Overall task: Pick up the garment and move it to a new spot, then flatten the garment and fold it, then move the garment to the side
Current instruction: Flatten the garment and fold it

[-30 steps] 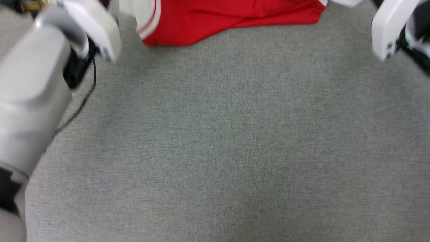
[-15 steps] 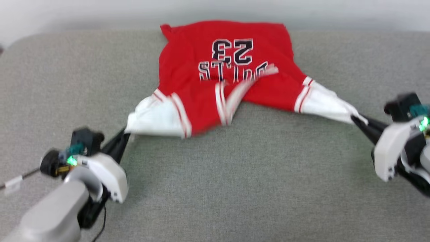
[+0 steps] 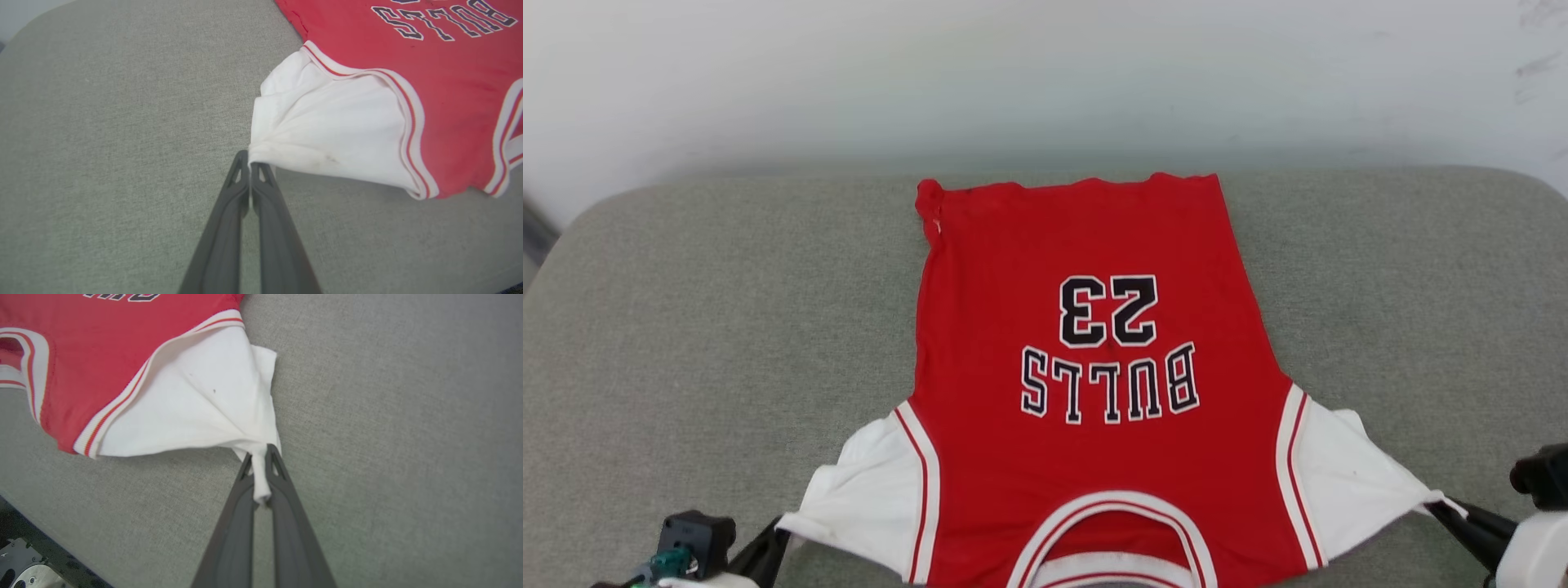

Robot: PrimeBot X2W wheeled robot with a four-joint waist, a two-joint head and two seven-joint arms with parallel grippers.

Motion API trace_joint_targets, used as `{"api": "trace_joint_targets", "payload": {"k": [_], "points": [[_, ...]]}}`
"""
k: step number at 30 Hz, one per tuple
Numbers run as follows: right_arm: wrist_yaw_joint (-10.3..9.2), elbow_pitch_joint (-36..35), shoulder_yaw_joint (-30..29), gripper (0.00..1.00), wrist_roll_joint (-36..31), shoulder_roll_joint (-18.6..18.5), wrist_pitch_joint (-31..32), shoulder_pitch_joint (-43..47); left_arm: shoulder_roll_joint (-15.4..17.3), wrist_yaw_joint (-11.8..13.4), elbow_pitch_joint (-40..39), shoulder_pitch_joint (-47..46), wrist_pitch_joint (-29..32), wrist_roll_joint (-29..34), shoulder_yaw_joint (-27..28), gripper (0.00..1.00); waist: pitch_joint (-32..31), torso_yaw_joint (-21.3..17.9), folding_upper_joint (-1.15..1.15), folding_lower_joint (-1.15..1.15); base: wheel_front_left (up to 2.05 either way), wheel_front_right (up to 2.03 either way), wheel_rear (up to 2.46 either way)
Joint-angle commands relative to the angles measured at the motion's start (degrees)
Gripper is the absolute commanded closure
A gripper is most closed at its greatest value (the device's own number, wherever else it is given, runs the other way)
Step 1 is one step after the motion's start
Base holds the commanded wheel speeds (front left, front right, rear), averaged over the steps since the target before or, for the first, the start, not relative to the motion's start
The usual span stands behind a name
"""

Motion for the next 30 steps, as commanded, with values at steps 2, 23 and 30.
{"api": "trace_joint_targets", "payload": {"k": [2,23,30], "points": [[-0.08,-2.01,-2.23,1.0,-0.3,-1.46,0.48,5.38,1.79,2.05,-2.77,3.84,-0.06,-1.3,0.07,1.0,-1.62,-0.19,0.0,0.02,0.0,0.0,0.0],[-0.07,-17.48,-26.04,0.0,-7.01,-3.57,15.18,24.37,4.46,6.79,-12.37,8.1,1.02,-0.95,-1.27,1.0,-1.82,1.62,0.0,0.02,0.0,0.0,0.0],[-0.07,-24.59,-42.28,0.0,-11.25,-3.37,15.08,19.6,4.69,7.37,-14.09,4.73,1.28,1.6,-0.72,1.0,2.05,2.59,0.0,0.02,0.0,0.0,0.0]]}}
